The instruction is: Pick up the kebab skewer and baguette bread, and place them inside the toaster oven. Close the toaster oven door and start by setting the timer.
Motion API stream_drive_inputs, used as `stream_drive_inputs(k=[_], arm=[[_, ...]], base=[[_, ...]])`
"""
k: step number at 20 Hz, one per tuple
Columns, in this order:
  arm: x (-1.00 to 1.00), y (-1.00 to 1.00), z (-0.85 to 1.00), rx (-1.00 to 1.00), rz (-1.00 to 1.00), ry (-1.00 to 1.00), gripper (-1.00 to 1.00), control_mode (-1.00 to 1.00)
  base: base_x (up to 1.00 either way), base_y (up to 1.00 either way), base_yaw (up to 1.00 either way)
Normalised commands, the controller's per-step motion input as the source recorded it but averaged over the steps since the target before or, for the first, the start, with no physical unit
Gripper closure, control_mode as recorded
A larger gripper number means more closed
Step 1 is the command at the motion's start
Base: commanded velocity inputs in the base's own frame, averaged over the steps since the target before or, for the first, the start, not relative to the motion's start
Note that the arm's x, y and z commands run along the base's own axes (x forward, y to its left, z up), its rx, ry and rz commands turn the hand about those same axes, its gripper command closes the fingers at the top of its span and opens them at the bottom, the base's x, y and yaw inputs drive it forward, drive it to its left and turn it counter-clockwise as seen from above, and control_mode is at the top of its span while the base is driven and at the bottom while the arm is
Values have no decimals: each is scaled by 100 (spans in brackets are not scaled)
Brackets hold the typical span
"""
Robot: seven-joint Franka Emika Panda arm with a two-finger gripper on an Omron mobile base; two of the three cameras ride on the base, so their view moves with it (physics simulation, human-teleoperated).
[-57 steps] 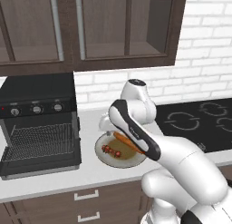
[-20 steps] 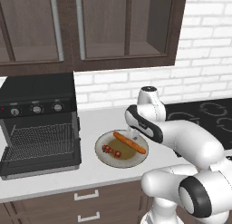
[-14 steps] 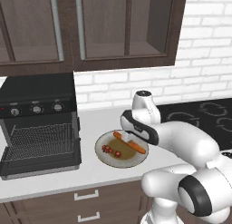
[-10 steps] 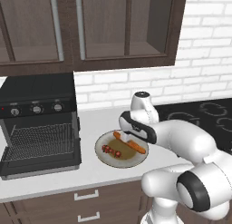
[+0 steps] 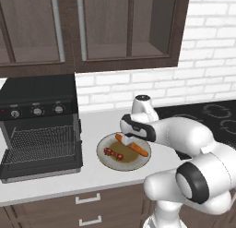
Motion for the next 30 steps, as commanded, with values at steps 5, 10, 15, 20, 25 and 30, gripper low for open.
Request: stream_drive_inputs(k=[5, 10, 15, 20, 25, 30], arm=[[0, 0, -30, 0, 0, 0, -100, -100], [5, 0, -25, 0, 0, 0, -100, -100], [21, 0, -11, 0, 0, 0, -100, -100], [21, 0, -11, 0, 0, 0, -100, -100], [13, 0, -17, 0, 0, 0, -100, -100], [8, 0, -24, 0, 0, 0, -100, -100]], base=[[0, 0, 0], [0, 0, 0], [0, 0, 0], [0, 0, 0], [0, 0, 0], [0, 0, 0]])
